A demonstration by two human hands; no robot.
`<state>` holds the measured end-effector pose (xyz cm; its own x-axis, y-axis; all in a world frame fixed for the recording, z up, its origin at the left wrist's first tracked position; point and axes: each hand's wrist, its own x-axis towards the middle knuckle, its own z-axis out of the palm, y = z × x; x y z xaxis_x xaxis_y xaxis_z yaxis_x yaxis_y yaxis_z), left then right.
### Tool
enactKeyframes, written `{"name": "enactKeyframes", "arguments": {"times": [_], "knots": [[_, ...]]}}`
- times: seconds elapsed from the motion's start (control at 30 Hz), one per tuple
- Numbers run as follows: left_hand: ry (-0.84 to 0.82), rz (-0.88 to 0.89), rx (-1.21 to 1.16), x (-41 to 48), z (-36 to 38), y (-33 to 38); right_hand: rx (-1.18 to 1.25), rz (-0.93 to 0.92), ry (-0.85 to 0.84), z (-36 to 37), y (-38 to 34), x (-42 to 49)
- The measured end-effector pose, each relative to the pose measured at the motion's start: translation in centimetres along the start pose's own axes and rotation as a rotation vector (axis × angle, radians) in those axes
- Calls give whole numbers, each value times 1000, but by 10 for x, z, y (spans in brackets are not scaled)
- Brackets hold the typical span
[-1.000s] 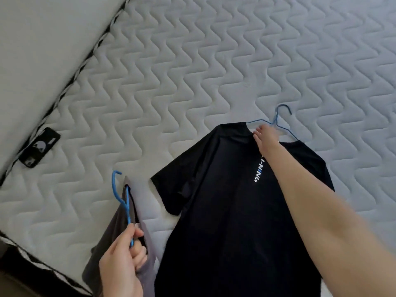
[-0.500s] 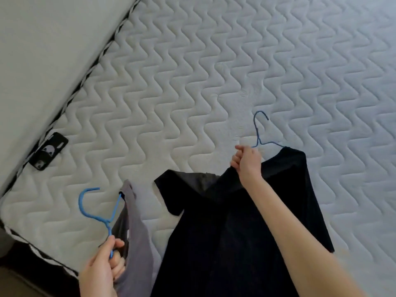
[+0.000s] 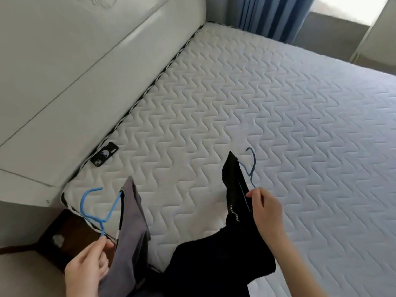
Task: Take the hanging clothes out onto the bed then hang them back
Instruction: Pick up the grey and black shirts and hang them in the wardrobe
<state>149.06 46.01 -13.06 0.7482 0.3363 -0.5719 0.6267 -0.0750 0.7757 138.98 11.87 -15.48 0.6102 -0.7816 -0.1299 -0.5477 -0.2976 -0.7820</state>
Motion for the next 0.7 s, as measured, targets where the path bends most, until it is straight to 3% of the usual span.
{"name": "enactKeyframes", "arguments": {"times": [0.2,0.43,0.7], "knots": [[-189,89,-31,-26,-48,25,113,-38,78,-41,-49,-76],[-615,230,93,-60,-70,38,379,96,305,-66,-33,-200],[-939,335,301,-116,-37,25,614,321,727,-115,-4,-348]]}}
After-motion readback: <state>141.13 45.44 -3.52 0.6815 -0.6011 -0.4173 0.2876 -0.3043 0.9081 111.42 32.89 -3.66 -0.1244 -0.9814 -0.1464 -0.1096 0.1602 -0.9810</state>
